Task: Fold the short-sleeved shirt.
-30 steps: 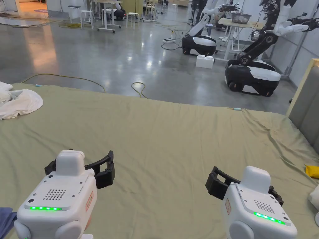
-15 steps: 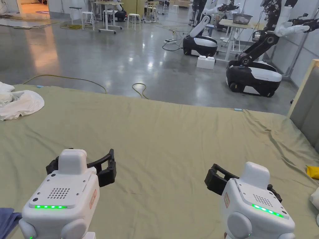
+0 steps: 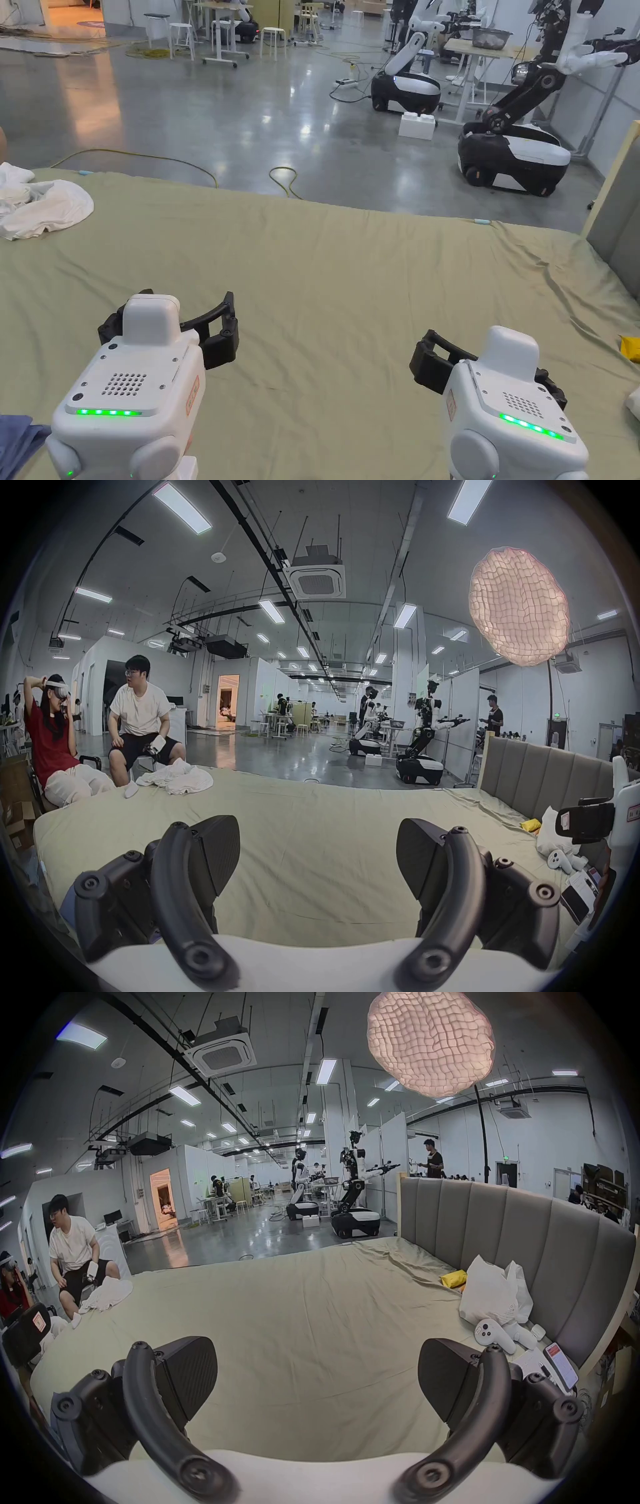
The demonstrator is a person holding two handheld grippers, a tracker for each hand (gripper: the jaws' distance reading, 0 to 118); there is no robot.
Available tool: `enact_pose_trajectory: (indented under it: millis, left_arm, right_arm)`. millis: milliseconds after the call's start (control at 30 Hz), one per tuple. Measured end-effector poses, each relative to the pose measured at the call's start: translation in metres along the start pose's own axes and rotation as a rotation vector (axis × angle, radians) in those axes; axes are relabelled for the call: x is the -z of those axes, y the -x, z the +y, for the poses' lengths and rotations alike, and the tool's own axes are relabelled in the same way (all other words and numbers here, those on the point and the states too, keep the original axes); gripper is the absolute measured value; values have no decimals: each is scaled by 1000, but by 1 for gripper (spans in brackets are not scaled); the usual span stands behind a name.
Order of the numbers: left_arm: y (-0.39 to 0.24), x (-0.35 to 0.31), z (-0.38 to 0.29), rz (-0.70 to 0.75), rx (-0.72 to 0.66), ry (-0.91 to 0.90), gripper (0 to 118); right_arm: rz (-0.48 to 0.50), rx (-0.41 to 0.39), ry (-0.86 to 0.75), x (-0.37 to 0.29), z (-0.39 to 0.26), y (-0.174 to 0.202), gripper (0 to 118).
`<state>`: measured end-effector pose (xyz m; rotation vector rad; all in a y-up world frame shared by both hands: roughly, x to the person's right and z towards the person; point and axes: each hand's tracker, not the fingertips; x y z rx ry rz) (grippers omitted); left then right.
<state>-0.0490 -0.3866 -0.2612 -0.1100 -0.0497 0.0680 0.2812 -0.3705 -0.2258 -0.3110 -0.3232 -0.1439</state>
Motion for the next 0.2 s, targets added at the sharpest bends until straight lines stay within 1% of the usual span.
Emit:
enact_pose_trajectory:
  millis: [133,200]
  left_arm:
    - [1,1,-1,-4,2,-4,98]
    - [2,1,-1,-7,-2,-5,98]
  right_arm:
    - [38,13,41,3,2,-2,113]
    - [34,11,12,1,-1,-2,113]
